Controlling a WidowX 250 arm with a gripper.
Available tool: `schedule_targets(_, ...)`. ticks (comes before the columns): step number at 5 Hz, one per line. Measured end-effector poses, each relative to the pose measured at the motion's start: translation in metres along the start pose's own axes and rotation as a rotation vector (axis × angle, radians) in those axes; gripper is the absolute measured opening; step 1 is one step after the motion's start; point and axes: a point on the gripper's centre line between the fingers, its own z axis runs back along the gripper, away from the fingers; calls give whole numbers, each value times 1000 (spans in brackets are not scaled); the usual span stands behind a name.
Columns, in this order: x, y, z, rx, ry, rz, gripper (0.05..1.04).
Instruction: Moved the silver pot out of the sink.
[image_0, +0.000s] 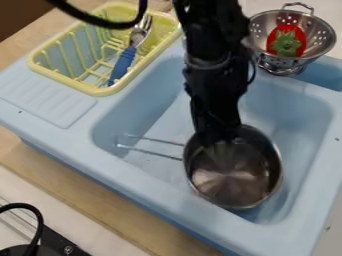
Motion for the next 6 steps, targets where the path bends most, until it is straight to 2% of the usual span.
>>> schedule_targets(2, 7, -1, 22, -52, 37, 10, 58)
schedule_targets(3, 2, -6, 28, -76, 51, 24, 58)
schedule_targets(4, -10, -7, 38, -78, 66, 7, 58)
schedule_targets(5, -24, 3, 59, -38, 30, 17, 58)
schedule_targets(6, -35, 18, 68, -1, 9, 65, 58)
